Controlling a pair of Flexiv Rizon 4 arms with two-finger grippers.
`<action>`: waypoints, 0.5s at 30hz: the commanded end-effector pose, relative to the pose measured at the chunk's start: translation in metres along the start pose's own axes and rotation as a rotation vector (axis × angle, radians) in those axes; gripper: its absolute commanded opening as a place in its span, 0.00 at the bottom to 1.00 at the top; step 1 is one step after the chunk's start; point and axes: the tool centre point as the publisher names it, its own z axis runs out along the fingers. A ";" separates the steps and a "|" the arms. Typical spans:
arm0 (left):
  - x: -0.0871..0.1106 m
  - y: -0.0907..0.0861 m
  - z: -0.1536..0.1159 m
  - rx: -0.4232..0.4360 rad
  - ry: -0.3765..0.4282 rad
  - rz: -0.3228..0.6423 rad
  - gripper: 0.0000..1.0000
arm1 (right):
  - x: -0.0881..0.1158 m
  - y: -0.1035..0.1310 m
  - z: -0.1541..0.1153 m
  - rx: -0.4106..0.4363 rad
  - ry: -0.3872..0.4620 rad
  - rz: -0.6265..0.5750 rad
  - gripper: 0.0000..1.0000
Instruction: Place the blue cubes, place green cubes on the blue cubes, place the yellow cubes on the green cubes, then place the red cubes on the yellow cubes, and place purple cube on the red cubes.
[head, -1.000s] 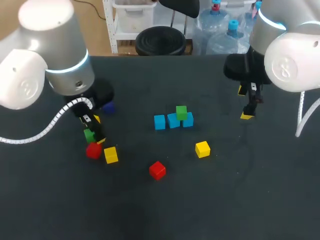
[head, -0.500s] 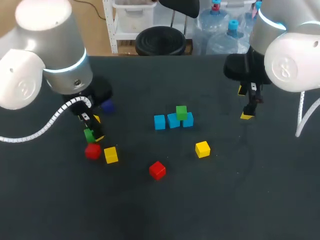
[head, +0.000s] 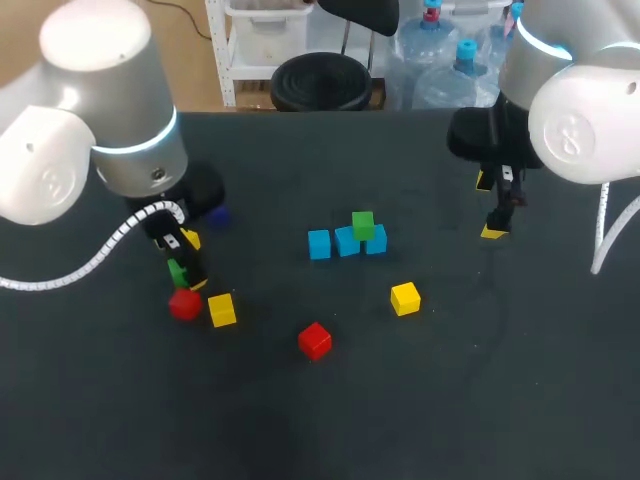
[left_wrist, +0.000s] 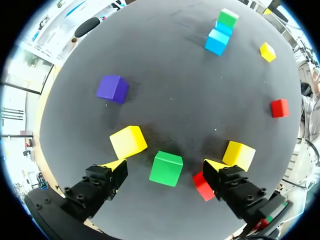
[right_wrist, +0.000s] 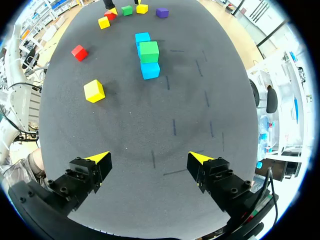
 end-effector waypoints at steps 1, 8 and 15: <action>-0.001 0.000 0.002 0.001 0.006 0.002 1.00 | 0.001 0.000 0.000 0.001 -0.002 0.000 1.00; 0.000 -0.001 0.004 0.004 0.007 0.003 1.00 | 0.001 0.000 0.000 0.001 -0.002 0.000 1.00; 0.001 -0.003 0.007 0.008 0.008 -0.003 1.00 | 0.001 0.000 0.000 0.001 -0.002 0.000 1.00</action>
